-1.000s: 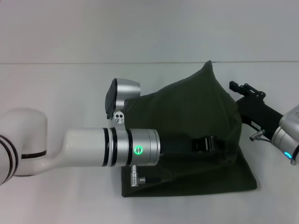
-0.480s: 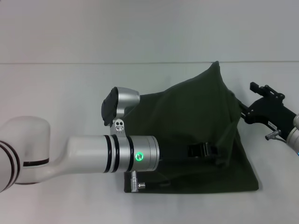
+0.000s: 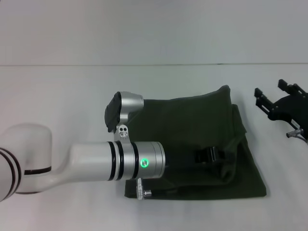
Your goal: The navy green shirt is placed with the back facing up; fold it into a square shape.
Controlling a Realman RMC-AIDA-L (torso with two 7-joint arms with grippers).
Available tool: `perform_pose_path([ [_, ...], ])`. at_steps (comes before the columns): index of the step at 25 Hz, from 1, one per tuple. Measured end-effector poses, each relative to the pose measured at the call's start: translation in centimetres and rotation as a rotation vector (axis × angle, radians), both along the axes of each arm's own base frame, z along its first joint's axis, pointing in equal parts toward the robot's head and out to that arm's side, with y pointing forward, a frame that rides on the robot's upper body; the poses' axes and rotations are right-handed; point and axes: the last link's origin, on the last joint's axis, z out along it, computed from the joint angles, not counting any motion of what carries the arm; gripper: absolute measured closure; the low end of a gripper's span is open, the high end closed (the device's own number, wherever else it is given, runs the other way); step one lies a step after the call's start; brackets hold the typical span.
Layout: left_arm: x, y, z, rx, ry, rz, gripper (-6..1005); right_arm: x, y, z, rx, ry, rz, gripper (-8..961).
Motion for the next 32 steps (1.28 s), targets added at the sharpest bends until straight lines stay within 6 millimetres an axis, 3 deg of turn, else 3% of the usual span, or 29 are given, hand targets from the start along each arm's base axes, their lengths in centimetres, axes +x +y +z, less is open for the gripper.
perform_pose_path([
  [6, 0.0, -0.7, 0.0, 0.032, -0.079, 0.029, 929, 0.3, -0.3, 0.3, 0.026, 0.023, -0.01, 235],
  [15, 0.6, -2.1, 1.2, 0.026, -0.21, -0.046, 763, 0.7, -0.7, 0.7, 0.046, 0.058, -0.022, 235],
  [18, 0.2, -2.6, 2.7, 0.07, -0.257, -0.149, 672, 0.8, -1.0, 0.9, 0.028, 0.132, -0.033, 235],
  [22, -2.0, -3.7, 6.4, 0.223, -0.304, -0.358, 458, 0.8, -1.1, 2.1, -0.088, 0.276, -0.04, 236],
  [25, -4.5, -4.9, 9.0, 0.373, -0.264, -0.5, 204, 0.1, -0.6, 3.5, -0.216, 0.371, -0.063, 236],
  [28, -7.1, -6.1, 10.8, 0.509, -0.159, -0.636, 126, -1.1, 0.4, 4.8, -0.343, 0.429, -0.097, 236],
  [32, -8.9, -7.3, 11.4, 0.574, -0.039, -0.788, 75, -3.4, 2.5, 6.3, -0.547, 0.487, -0.227, 236],
])
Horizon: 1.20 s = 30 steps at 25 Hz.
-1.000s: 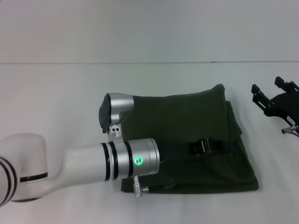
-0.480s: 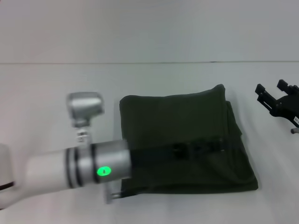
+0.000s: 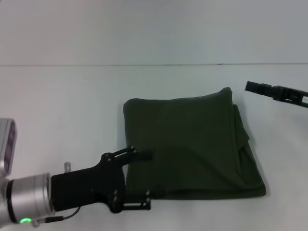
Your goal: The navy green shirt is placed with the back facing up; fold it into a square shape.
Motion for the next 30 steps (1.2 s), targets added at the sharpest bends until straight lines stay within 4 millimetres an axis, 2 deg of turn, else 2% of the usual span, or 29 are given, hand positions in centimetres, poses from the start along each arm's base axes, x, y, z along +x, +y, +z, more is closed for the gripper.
perform_pose_path([
  [4, -1.1, -0.3, 0.5, 0.03, 0.072, -0.024, 77, -1.7, 1.9, 0.4, -0.172, -0.025, -0.132, 236],
  [8, -1.4, -0.3, 1.3, 0.053, 0.093, -0.035, 79, -3.5, 3.5, 0.5, -0.261, -0.104, -0.21, 236],
  [11, -1.5, -0.2, 1.6, 0.065, 0.1, -0.035, 80, -4.2, 4.0, 0.2, -0.264, -0.121, -0.222, 236],
  [15, -1.6, -0.4, 1.8, 0.059, 0.095, -0.035, 81, -5.4, 4.9, -1.0, -0.272, -0.15, -0.228, 236],
  [22, -1.8, -0.6, 1.8, 0.06, 0.097, -0.031, 81, -5.0, 5.3, -2.3, -0.259, -0.182, -0.273, 237],
  [30, -1.8, -0.8, 1.6, 0.053, 0.09, -0.026, 80, -5.9, 5.2, -3.9, -0.269, -0.165, -0.257, 237],
])
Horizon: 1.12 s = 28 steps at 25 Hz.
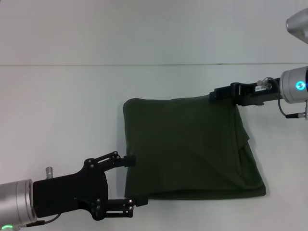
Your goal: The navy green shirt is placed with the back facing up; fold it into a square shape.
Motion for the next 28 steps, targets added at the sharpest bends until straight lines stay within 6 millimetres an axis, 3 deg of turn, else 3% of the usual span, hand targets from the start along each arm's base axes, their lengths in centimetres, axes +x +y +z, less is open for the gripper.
perform_pose_path([
  [8, -0.23, -0.34, -0.15, 0.0, -0.002, 0.012, 81, -0.16, 0.4, 0.13, 0.03, -0.027, 0.018, 237],
  [19, -0.14, -0.3, -0.23, -0.008, -0.008, 0.015, 81, -0.18, 0.16, -0.16, 0.021, -0.04, 0.044, 666],
  [28, -0.13, -0.21, -0.25, -0.007, -0.007, 0.016, 82, -0.17, 0.23, 0.01, 0.028, -0.042, 0.048, 900],
])
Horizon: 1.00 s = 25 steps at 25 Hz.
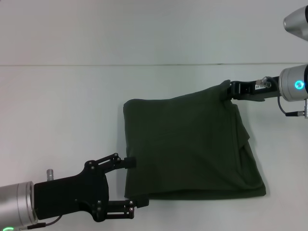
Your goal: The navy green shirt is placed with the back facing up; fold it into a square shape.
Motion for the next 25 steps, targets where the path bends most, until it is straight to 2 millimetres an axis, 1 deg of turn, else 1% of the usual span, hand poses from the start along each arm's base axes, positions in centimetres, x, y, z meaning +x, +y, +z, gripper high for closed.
perform_pose_path([
  [4, 0.0, 0.0, 0.0, 0.001, 0.002, 0.002, 82, -0.2, 0.1, 0.3, 0.01, 0.009, 0.01, 927],
  [9, 0.0, 0.0, 0.0, 0.0, 0.003, 0.002, 82, -0.2, 0.1, 1.3, 0.034, 0.045, 0.016, 926],
  [13, 0.0, 0.0, 0.0, 0.0, 0.003, 0.003, 81, 0.5, -0.3, 2.1, 0.053, 0.069, 0.007, 926],
  [18, 0.0, 0.0, -0.1, -0.002, 0.004, 0.002, 80, 1.5, -0.5, 2.1, 0.065, 0.053, -0.013, 927],
  [21, 0.0, 0.0, -0.1, -0.003, 0.005, 0.001, 80, 1.7, -0.6, 1.8, 0.071, 0.043, -0.011, 927],
  [25, 0.0, 0.0, -0.1, -0.005, 0.005, -0.001, 80, 1.9, -0.4, 1.6, 0.088, 0.025, -0.009, 904],
])
